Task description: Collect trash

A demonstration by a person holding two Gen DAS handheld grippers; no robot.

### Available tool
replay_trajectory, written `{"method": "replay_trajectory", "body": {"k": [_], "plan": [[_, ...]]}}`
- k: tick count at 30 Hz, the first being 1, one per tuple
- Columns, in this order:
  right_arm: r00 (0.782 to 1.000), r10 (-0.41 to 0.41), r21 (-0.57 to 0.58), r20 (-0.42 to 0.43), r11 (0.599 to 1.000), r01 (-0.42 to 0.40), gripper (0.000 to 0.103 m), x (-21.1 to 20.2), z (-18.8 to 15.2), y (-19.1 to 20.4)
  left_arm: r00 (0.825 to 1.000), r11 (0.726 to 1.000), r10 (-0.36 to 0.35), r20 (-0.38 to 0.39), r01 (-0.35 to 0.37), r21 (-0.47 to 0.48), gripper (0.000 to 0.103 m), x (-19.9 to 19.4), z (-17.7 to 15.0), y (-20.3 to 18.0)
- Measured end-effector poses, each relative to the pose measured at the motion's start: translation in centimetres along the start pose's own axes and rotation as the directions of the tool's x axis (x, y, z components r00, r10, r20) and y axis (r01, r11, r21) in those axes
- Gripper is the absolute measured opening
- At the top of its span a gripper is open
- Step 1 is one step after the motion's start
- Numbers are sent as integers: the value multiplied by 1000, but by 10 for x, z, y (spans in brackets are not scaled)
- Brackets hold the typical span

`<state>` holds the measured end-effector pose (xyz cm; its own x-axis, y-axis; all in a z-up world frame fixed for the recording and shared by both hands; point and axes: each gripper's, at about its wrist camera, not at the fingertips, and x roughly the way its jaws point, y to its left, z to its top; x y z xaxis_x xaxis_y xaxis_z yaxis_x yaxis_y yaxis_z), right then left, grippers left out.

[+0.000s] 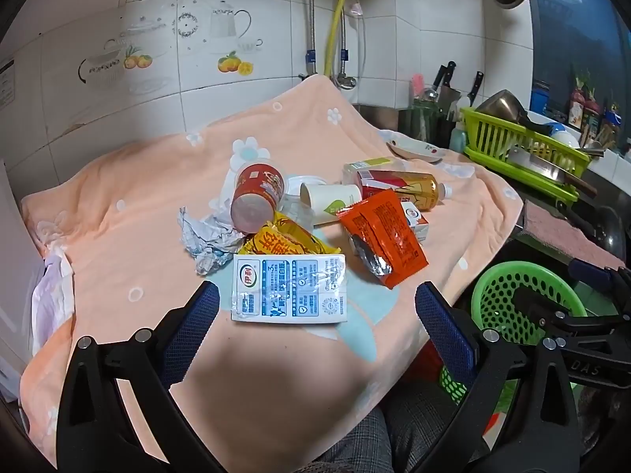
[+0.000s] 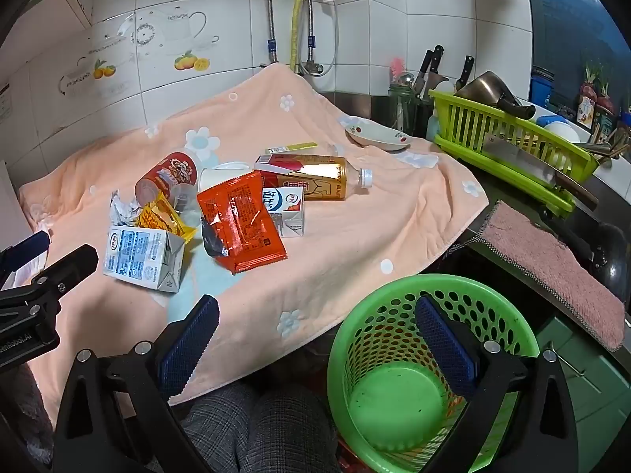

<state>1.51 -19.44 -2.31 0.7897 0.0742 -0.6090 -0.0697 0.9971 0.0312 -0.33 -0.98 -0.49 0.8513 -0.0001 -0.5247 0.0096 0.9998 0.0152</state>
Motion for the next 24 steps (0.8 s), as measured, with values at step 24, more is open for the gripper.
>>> {"method": "replay_trajectory", "body": {"k": [24], "plan": [[1000, -14, 7, -16, 1000, 14, 96, 6, -1, -4, 1000, 1000, -15, -15, 15, 6, 98, 8, 0, 4]]}}
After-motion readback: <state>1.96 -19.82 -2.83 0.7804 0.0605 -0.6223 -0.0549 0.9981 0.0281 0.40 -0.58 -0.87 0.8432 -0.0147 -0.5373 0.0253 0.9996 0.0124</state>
